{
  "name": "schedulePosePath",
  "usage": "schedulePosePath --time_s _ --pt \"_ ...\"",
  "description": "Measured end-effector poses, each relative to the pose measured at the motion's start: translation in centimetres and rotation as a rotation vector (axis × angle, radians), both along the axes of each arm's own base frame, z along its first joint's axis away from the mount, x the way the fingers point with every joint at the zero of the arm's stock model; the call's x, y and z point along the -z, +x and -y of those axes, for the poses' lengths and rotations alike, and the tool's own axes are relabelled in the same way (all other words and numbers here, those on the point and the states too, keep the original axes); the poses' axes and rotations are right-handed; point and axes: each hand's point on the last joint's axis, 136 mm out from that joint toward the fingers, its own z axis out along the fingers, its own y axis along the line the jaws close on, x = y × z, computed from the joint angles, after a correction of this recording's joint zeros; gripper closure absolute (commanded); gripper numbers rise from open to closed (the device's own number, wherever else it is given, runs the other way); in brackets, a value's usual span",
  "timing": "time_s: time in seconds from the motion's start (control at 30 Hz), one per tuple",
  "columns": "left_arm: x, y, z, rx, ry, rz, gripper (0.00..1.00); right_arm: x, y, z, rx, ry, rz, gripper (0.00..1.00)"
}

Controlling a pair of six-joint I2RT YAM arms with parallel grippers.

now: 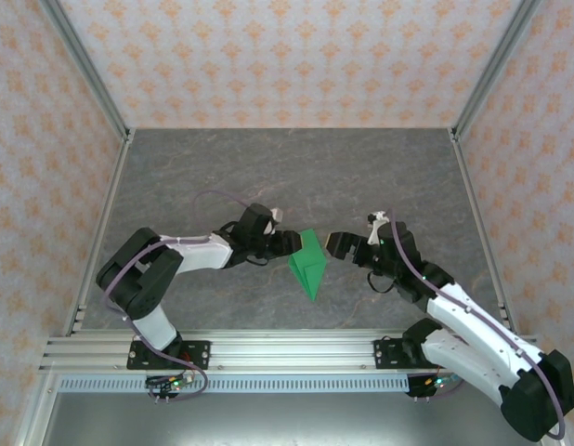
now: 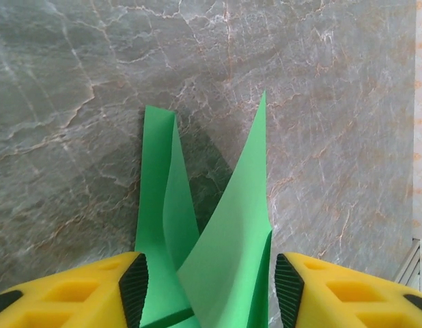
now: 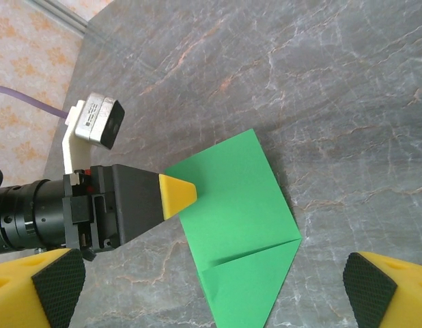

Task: Fold a paper plane with a square sheet of paper (fold left side to right side)
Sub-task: Fold the wing for the fifth time at the center of the table.

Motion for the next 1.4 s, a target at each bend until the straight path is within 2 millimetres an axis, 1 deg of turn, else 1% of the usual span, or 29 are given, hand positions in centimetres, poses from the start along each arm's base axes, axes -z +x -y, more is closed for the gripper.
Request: schedulePosePath --time_s 0.13,0.2,0.3,0.37,0.43,0.53,0.6,0.7,0.77,0.83,0.97,1.1,1.17,1.23,1.3,1.4 --pt "0.1 0.4 0.7 0.016 -0.022 0.008 0.63 0.7 -0.2 0.3 -0.006 -0.023 0.004 0.0" --pt "0.2 0.6 0.9 0.021 -0.027 0.01 0.72 0.8 -0.2 0.2 -0.014 -0.034 0.006 0.0" --pt "0.1 0.6 1.0 0.033 -0.027 0.023 0.83 1.4 -0.3 0.0 -0.038 -0.052 -0.004 0.0" --pt "-0.1 0.6 1.1 0.045 -0.029 0.037 0.9 2.3 -0.3 -0.4 -0.068 -0.07 -0.034 0.0" --pt "-0.6 0.6 1.1 0.055 -0.034 0.056 0.94 3.5 -0.3 -0.9 -0.103 -0.076 -0.08 0.02" --pt "-1.9 0.3 0.6 0.064 -0.054 0.091 0.99 5.0 0.2 -1.3 -0.135 -0.043 -0.148 0.02" --pt "-2.8 0.2 -0.2 0.056 -0.075 0.113 1.0 4.9 1.3 -1.0 -0.13 0.011 -0.154 0.03" --pt "-3.9 -0.1 -1.7 0.044 -0.108 0.143 1.0 4.2 2.8 -1.2 -0.159 0.101 -0.133 0.08" --pt "-4.3 -0.2 -2.5 0.041 -0.129 0.158 1.0 4.1 2.8 -2.2 -0.227 0.155 -0.136 0.11" --pt "-4.8 -0.6 -2.8 0.055 -0.151 0.169 1.0 4.3 2.3 -3.3 -0.305 0.196 -0.154 0.13" --pt "-6.7 -1.7 -2.5 0.113 -0.2 0.217 1.0 4.7 1.7 -4.9 -0.43 0.263 -0.188 0.15" --pt "-9.6 -2.6 -2.3 0.169 -0.244 0.297 1.0 4.6 1.8 -5.9 -0.499 0.307 -0.18 0.18" --pt "-10.9 -3.0 -2.2 0.192 -0.263 0.331 1.0 4.6 2.1 -6.3 -0.524 0.331 -0.174 0.22" --pt "-11.5 -3.2 -2.1 0.207 -0.271 0.35 1.0 4.4 2.3 -6.8 -0.548 0.348 -0.171 0.26" --pt "-11.6 -3.4 -2.1 0.219 -0.276 0.353 1.0 4.0 2.3 -7.4 -0.58 0.363 -0.16 0.3" --pt "-11.6 -3.5 -2.0 0.222 -0.279 0.351 1.0 3.3 1.8 -8.6 -0.636 0.38 -0.146 0.37"
